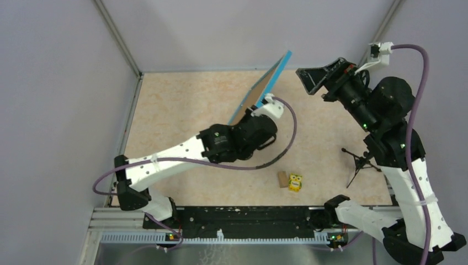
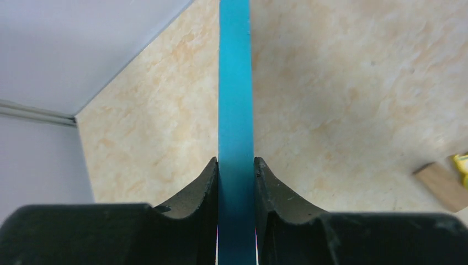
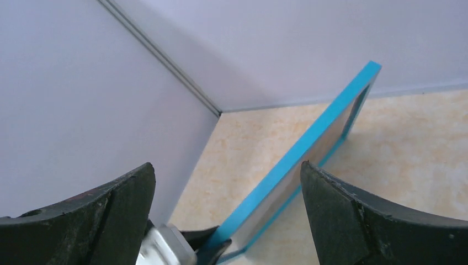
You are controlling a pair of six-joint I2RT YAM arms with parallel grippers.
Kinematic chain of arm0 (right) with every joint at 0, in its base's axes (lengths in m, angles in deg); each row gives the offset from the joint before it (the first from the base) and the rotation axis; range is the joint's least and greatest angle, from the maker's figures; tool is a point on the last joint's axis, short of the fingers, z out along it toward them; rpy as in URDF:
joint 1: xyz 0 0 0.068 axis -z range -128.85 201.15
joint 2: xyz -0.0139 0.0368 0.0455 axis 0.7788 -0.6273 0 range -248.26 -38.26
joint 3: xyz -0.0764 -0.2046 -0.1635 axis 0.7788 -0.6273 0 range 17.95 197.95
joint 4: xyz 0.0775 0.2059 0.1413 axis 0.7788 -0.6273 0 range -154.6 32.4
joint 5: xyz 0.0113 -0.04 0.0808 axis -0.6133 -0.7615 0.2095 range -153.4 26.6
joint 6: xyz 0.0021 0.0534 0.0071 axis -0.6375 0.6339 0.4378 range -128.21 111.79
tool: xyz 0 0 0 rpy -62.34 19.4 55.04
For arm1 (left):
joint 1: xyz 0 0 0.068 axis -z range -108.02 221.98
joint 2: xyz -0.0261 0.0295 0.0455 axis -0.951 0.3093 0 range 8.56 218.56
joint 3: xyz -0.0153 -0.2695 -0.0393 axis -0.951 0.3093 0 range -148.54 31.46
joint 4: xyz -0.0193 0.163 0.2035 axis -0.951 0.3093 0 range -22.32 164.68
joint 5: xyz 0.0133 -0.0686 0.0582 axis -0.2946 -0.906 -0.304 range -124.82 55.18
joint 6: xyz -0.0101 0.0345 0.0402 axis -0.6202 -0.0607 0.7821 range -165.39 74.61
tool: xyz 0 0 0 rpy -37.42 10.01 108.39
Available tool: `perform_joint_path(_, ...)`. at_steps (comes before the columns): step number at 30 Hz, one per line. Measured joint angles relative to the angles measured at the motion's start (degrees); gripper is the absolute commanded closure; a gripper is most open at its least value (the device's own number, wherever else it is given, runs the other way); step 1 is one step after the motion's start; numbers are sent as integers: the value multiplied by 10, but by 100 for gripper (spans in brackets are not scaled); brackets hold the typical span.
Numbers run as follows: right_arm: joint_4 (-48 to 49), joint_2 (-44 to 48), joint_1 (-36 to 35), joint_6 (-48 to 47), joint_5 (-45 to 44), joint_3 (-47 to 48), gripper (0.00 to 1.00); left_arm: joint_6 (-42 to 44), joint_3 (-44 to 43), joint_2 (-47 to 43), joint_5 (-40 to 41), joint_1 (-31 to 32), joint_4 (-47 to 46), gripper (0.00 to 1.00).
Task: Put the photo into the frame
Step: Turn over the photo frame at the center of the board.
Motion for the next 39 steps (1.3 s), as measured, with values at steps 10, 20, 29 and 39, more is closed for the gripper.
perform_joint_path(10, 5, -25, 0, -8, -32, -51, 1, -38, -18, -113, -292, -231, -18, 100)
perform_joint_path(20, -40, -75, 0, -3, -9, -104, 1, -122, 101, -180, -600, -474, -103, 100)
perform_joint_path(29, -45, -139, 0, -3, 42, -174, 1, -197, 234, -189, -724, -585, -161, 100)
perform_joint_path(39, -49, -255, 0, 1, 90, -222, 1, -186, 429, -200, -637, -658, -164, 100)
